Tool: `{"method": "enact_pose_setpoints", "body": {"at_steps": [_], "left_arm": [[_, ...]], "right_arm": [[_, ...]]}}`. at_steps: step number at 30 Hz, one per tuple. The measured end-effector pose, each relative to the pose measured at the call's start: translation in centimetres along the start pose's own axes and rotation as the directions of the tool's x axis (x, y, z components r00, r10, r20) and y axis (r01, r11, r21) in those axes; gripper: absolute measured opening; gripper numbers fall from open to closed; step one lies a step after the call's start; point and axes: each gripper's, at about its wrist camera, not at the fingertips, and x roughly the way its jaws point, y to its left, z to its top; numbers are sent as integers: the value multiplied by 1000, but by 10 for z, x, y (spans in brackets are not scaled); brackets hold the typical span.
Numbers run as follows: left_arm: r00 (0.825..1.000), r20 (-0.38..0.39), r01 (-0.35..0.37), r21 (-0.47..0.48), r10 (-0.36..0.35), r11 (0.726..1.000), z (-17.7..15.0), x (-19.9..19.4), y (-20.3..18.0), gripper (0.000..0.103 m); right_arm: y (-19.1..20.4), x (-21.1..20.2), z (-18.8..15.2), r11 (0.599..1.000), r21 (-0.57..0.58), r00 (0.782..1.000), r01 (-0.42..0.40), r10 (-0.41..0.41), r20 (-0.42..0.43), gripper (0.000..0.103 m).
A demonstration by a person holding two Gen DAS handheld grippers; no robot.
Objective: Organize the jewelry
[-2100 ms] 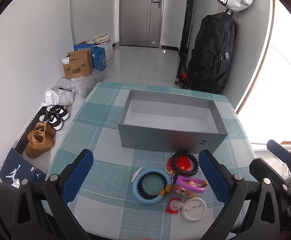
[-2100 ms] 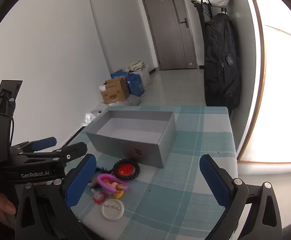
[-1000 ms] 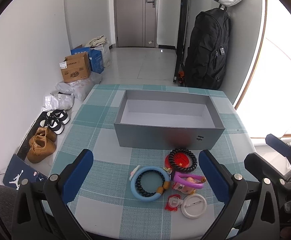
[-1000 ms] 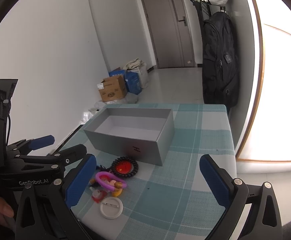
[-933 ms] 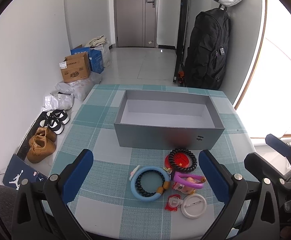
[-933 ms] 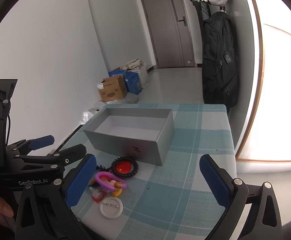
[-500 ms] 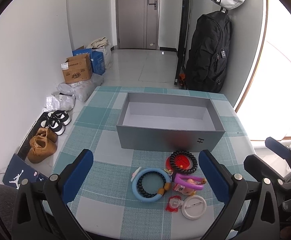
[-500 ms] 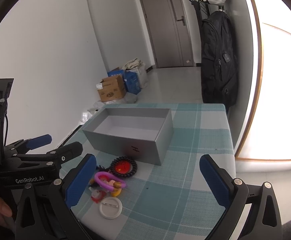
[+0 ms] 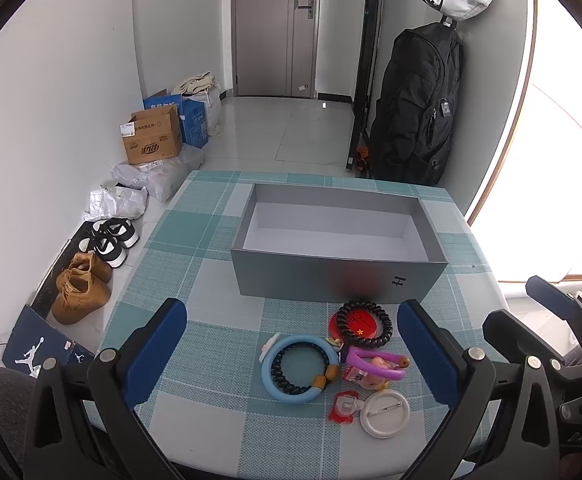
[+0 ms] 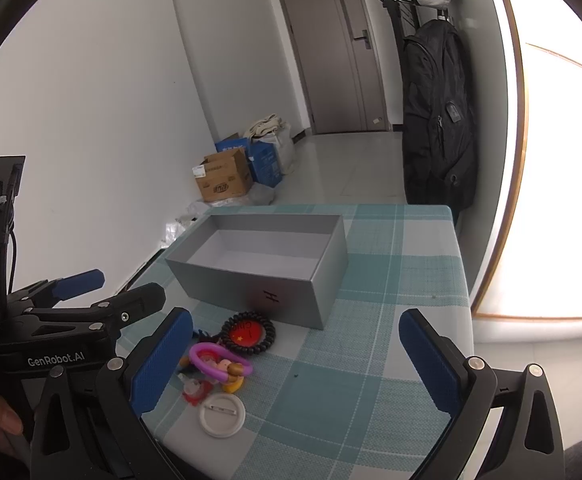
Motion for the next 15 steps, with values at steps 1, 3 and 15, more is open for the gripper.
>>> {"method": "enact_pose_setpoints", "body": {"at_steps": [1, 3, 15], "left_arm": [[1000, 0, 0, 0, 0, 1000, 0, 0, 0, 102], [1000, 4, -4, 0, 4, 1000, 0, 0, 0, 102], [1000, 5, 10, -15, -10, 1000, 2, -2, 3, 102]], "right_arm": [[0, 0, 0, 1000, -1, 1000, 1, -1, 0, 103], [0, 1, 0, 1000, 0, 1000, -2, 2, -3, 103], [0, 3, 0, 1000, 5, 1000, 8, -8, -3, 103]]}}
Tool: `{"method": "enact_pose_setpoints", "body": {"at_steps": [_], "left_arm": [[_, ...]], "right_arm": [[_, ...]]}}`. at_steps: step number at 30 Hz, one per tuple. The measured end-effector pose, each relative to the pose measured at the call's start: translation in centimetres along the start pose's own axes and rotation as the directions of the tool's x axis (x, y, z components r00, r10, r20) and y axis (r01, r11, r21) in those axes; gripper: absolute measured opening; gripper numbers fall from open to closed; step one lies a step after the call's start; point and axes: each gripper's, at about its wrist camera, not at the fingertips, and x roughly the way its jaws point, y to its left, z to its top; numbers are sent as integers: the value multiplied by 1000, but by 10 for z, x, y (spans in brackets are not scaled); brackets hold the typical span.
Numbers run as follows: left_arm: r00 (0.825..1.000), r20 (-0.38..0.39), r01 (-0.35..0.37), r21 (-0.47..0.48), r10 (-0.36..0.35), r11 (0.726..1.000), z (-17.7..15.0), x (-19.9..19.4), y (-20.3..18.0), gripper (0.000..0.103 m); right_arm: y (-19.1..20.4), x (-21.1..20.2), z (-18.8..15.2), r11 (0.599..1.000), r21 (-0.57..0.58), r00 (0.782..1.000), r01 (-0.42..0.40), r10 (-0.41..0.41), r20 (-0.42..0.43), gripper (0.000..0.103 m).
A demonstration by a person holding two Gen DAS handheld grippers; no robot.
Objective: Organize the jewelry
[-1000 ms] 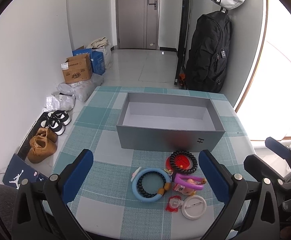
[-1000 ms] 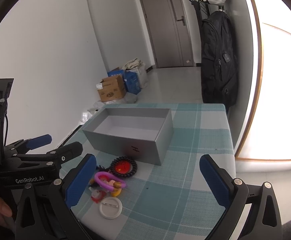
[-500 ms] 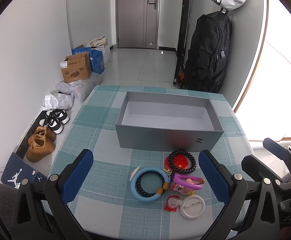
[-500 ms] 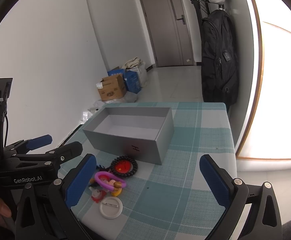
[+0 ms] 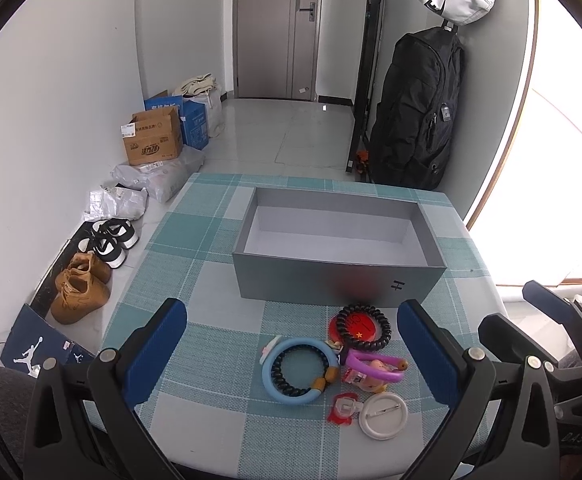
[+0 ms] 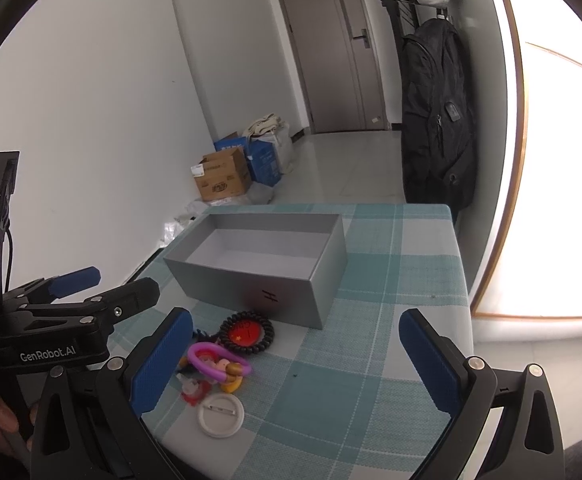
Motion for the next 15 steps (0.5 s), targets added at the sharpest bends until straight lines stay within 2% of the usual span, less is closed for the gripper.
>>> {"method": "enact_pose_setpoints", "body": {"at_steps": [7, 12, 15], "left_arm": [[998, -41, 47, -24, -48, 999, 2, 4, 9, 102], [987, -98, 116, -106, -127, 988, 7, 13, 33, 102], [984, -106, 124, -139, -140, 982, 10, 17, 46, 102]], "right_arm": [[0, 5, -2, 1000, 4, 999, -12, 12, -30, 103], [4, 14, -4, 993, 25, 990, -111, 113, -87, 103], [10, 22, -7, 988, 22, 980, -152, 154, -122, 101]]}}
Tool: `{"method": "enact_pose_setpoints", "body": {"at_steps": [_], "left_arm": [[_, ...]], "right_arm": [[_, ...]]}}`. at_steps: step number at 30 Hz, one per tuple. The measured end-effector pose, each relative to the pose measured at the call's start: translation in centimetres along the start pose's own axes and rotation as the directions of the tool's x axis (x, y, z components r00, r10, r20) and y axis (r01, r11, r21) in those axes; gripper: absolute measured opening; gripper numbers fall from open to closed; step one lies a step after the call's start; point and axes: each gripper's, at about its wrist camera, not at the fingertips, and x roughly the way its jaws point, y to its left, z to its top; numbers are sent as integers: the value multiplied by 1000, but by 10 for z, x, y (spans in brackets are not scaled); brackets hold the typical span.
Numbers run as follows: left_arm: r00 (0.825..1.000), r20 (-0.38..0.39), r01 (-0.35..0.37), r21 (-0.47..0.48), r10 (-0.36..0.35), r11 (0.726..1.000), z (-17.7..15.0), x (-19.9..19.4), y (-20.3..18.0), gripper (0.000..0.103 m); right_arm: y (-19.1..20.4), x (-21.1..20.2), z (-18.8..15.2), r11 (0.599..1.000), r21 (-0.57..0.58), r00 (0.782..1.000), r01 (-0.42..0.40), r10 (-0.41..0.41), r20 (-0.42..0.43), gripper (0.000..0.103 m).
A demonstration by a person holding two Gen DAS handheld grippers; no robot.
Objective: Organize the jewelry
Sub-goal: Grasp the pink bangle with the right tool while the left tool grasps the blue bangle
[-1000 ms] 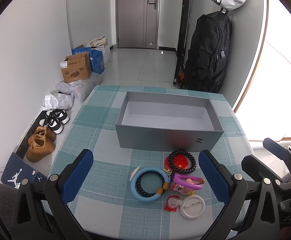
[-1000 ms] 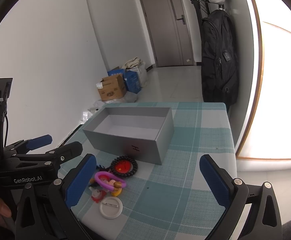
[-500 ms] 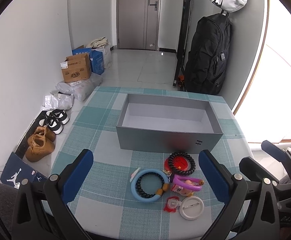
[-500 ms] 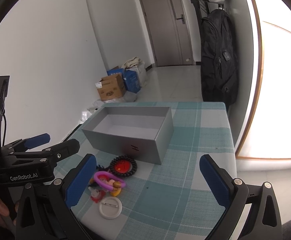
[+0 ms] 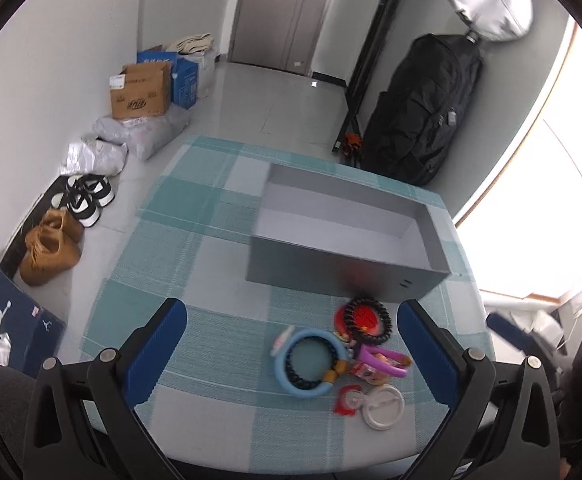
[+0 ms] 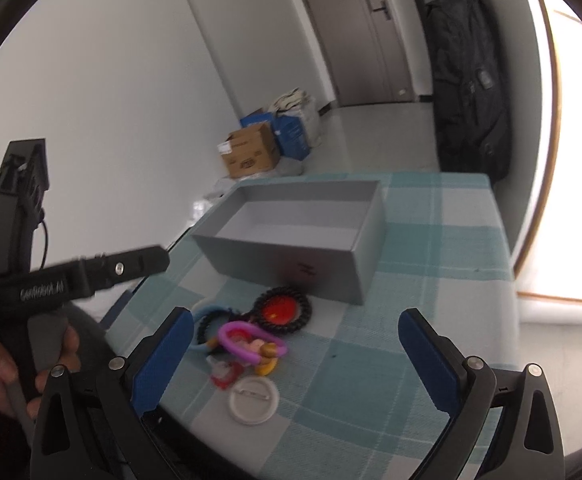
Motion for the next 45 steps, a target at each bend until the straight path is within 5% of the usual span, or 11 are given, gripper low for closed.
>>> {"method": "enact_pose_setpoints", "body": {"at_steps": [8, 18, 25, 34, 45], "left_arm": [[998, -39, 49, -80, -53, 996, 5, 9, 25, 102], [990, -117, 67, -113, -80, 991, 2, 19, 37, 102], [988, -139, 54, -115, -70, 992, 1, 21, 38, 102], [987, -155, 35, -95, -49, 995, -3, 23, 39, 102], [983, -183, -13, 44, 21, 999, -18, 23, 20, 96]], "right_arm": [[14, 33, -7, 997, 4, 988, -81, 80, -134, 84], [-9, 71, -8, 968, 203, 950, -147, 195, -243, 70], [-11, 75, -4, 964, 216, 945, -156, 209, -253, 54], [-3, 71, -5, 968, 201, 953, -147, 194, -235, 51], [-9, 42, -2, 959, 213, 963, -185, 220, -158, 49]]}}
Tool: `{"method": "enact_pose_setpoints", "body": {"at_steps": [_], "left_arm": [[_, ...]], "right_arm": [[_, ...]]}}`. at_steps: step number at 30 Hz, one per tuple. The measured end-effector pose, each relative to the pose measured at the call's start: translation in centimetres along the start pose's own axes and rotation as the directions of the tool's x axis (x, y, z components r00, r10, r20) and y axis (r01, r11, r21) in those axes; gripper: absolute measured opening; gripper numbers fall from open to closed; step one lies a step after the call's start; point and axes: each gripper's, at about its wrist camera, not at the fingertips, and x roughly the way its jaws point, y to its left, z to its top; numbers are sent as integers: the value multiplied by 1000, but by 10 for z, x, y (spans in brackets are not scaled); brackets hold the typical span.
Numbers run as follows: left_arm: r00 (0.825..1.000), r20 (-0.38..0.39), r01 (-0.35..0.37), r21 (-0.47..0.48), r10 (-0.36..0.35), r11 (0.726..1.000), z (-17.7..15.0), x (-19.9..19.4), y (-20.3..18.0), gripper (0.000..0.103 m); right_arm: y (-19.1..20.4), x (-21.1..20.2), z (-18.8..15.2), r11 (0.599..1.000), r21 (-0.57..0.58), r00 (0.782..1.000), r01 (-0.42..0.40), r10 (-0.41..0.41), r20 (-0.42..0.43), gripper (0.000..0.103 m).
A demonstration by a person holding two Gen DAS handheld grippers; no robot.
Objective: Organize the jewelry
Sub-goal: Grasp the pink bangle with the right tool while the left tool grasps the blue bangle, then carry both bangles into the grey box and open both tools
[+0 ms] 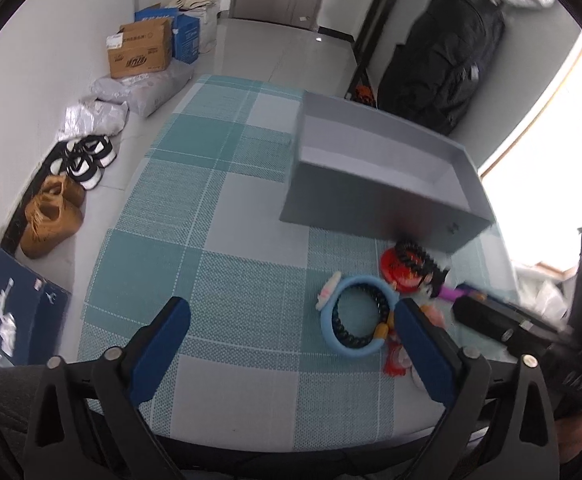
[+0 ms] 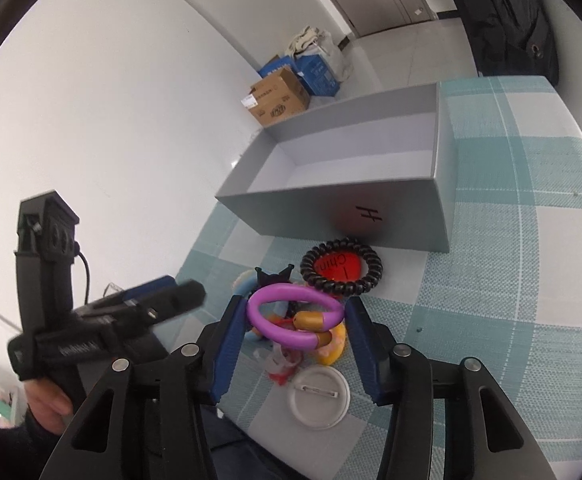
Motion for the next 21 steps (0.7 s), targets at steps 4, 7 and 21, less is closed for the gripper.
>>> {"method": "enact_pose_setpoints", "body": {"at_steps": [4, 7, 21], "left_arm": [[999, -26, -36, 76, 38, 996, -6, 6, -12, 95], [995, -46, -81, 132, 88, 988, -10, 10, -18, 85], [996, -91, -2, -1, 2, 1000, 3, 24, 3, 25]], "right_arm": [[-4, -14, -1, 1000, 12, 999, -6, 5, 35, 49], [-8, -23, -1, 1000, 24, 998, -8, 6, 56, 49], [-8, -38, -4, 1000, 23, 996, -10, 8, 92, 49]]}}
